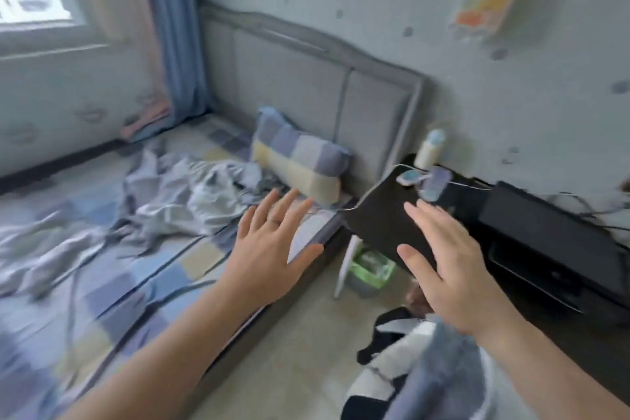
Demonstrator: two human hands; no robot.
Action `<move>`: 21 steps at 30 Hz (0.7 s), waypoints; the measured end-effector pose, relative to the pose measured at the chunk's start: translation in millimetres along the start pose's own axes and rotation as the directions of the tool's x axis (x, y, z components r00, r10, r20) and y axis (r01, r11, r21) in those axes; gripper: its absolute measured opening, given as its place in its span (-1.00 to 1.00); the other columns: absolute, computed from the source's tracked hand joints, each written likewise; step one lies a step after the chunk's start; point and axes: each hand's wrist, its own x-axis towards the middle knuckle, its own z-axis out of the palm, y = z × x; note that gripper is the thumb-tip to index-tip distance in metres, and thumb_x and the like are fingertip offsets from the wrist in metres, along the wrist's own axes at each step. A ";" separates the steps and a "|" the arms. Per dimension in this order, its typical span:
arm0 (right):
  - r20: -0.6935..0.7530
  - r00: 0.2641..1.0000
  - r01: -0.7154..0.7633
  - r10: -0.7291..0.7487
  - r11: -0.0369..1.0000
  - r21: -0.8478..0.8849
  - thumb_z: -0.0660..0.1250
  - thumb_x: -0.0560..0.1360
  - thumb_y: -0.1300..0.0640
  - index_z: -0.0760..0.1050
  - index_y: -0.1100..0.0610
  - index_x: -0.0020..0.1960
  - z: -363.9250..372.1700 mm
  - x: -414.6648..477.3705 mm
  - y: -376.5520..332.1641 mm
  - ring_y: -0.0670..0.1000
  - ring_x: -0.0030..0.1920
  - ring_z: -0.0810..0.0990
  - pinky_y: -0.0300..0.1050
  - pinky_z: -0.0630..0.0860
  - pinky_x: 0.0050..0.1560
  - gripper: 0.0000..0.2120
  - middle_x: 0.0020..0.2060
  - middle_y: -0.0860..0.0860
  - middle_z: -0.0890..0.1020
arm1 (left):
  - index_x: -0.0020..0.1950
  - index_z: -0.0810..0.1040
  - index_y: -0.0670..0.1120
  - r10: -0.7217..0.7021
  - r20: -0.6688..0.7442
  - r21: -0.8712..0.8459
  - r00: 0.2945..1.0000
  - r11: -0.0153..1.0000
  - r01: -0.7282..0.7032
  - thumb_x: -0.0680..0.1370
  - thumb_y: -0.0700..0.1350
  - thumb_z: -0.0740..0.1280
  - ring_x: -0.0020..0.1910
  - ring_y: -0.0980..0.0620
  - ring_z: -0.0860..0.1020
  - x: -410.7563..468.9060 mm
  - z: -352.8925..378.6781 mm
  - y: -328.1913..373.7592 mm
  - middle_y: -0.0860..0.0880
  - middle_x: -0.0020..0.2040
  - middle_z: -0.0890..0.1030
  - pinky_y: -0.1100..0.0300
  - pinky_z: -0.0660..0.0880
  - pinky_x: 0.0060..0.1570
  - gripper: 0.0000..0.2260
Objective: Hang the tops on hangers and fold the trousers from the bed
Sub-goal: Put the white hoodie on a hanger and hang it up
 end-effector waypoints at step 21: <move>0.680 0.615 0.196 -0.399 0.913 0.358 0.22 0.63 -0.10 0.29 -0.05 0.52 352.4 251.3 -185.2 -0.09 0.48 0.28 -0.01 0.25 0.48 -0.52 0.44 -0.16 0.37 | 0.58 0.25 0.12 -0.832 0.030 -0.099 0.554 0.549 0.830 0.64 0.22 0.19 0.59 0.03 0.11 -104.2 -1.6 -332.5 0.13 0.58 0.26 0.03 0.12 0.53 -0.48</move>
